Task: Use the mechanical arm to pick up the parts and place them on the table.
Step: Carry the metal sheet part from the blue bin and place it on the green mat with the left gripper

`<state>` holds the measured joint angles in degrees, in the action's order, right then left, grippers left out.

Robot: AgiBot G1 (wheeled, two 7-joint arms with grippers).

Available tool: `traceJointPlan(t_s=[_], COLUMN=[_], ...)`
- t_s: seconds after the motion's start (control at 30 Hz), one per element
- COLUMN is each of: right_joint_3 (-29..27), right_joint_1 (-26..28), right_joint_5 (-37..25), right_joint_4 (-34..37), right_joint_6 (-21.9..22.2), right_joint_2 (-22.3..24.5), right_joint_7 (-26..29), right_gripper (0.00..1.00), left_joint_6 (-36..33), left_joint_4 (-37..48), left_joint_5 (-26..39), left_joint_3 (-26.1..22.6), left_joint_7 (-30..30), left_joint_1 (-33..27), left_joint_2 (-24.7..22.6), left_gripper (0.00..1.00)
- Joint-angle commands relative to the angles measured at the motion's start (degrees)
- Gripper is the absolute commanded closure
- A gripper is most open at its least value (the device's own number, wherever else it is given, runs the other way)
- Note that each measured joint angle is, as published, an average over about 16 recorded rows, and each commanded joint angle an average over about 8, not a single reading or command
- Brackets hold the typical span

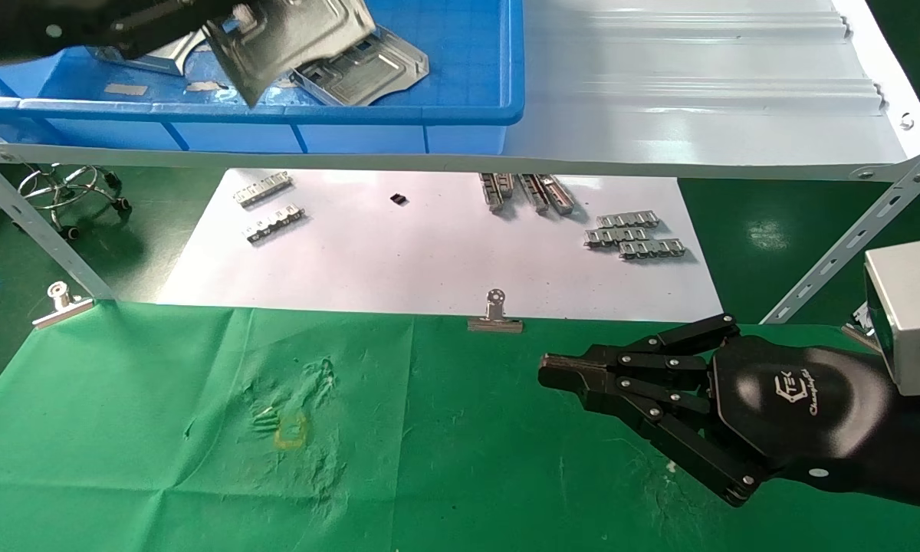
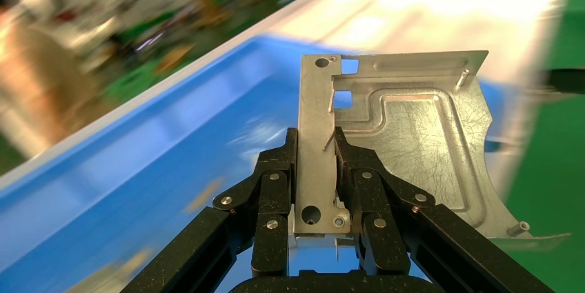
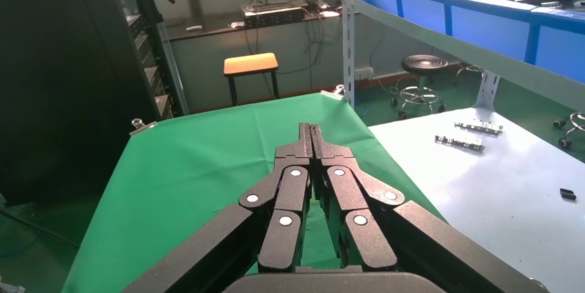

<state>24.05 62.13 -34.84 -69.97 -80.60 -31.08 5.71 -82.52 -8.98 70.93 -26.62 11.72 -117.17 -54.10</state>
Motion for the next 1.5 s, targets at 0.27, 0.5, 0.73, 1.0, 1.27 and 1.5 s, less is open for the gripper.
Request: traceJointPlan(t_s=[0.27,0.5,0.73,1.0,1.27,1.5], right_joint_3=[0.00,0.00,0.00,0.00,0.00,0.00], right_joint_1=[0.00,0.00,0.00,0.00,0.00,0.00], right_joint_5=[0.00,0.00,0.00,0.00,0.00,0.00], right_joint_4=[0.00,0.00,0.00,0.00,0.00,0.00], right_joint_6=[0.00,0.00,0.00,0.00,0.00,0.00], right_joint_2=[0.00,0.00,0.00,0.00,0.00,0.00], right_joint_7=[0.00,0.00,0.00,0.00,0.00,0.00], right_gripper=[1.00,1.00,1.00,1.00,1.00,1.00], left_joint_6=[-9.35,-9.41,-9.01,-7.23,-2.88,1.36], left_joint_4=[-8.98,-23.30,-31.10,-32.01,-28.38,-26.33], left_joint_5=[-1.64,-7.92,-11.89,-9.94,-5.61,-4.15], left_joint_3=[-2.79,-9.33,-17.79,-26.22,-28.39,-28.76], left_joint_7=[9.27,11.11,9.72,9.89,13.26,14.33], left_joint_1=[5.02,13.13,19.36,21.34,21.90,23.25], left_joint_2=[4.67,10.67,13.86,13.80,12.00,10.47], left_gripper=[1.00,1.00,1.00,1.00,1.00,1.00])
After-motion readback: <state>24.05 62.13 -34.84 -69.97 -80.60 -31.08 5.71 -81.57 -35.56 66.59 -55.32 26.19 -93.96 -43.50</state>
